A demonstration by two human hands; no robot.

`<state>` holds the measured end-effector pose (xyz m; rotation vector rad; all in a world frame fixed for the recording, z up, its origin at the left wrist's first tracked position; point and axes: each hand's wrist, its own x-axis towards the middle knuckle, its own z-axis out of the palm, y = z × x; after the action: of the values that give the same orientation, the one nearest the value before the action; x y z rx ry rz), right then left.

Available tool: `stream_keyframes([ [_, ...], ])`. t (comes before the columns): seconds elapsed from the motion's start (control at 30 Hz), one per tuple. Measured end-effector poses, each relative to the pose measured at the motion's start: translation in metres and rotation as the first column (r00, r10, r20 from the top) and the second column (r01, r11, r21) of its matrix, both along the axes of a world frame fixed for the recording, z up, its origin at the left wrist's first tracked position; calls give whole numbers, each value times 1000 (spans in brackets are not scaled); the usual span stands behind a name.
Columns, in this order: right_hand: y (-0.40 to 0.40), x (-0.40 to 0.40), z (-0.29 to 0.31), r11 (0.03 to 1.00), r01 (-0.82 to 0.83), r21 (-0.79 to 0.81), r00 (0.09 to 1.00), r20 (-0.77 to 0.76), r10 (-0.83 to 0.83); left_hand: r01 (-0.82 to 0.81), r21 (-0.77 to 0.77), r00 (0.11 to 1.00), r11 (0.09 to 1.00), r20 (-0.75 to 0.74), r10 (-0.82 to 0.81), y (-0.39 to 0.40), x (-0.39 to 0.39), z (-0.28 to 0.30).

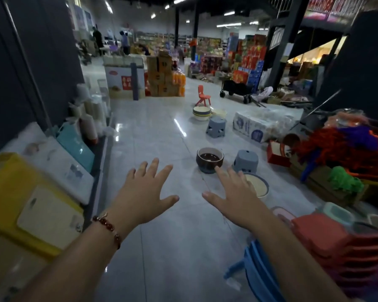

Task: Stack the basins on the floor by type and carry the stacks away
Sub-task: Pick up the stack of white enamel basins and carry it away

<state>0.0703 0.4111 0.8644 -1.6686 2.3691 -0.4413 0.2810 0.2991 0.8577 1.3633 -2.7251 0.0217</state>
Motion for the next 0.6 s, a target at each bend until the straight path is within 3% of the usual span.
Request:
stream_keyframes([
  [0.3, -118, -52, 3, 995, 27, -99, 994, 111, -16, 88, 59, 995, 994, -53, -85, -136, -39, -14],
  [0.6, -277, -178, -19, 996, 66, -56, 989, 135, -57, 151, 32, 988, 988, -12, -151, -313, -175, -16],
])
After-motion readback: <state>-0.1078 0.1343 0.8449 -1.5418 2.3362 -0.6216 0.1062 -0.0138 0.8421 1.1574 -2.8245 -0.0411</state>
